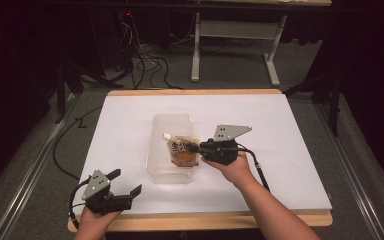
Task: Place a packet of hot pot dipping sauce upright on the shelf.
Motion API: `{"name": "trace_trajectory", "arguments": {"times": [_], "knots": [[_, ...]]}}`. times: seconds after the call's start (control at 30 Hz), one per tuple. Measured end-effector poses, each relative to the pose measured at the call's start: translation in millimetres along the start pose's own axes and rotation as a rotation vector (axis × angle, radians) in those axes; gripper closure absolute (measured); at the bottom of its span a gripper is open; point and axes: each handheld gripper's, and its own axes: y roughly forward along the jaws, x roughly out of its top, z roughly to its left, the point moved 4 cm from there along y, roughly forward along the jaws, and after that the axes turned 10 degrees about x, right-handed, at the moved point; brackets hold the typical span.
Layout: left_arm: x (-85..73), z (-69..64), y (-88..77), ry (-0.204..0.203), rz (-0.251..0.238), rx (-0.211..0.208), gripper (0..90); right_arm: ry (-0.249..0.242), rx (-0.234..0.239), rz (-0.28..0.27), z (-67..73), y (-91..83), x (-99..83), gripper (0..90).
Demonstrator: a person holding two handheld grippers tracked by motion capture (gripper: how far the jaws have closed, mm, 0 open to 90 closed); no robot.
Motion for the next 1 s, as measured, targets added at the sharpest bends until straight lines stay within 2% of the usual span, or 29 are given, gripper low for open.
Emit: {"name": "trace_trajectory", "arguments": {"times": [0.4,1.0], "knots": [[0.3,0.2,0.0,-0.001,-0.002,-0.001,8.1,0.004,0.021,0.001,1.1,20.4,3.0,90.0],[0.2,-0.3,0.0,0.002,-0.001,-0.006,8.1,0.008,0.024,0.004,1.9,32.5,3.2,90.0]]}}
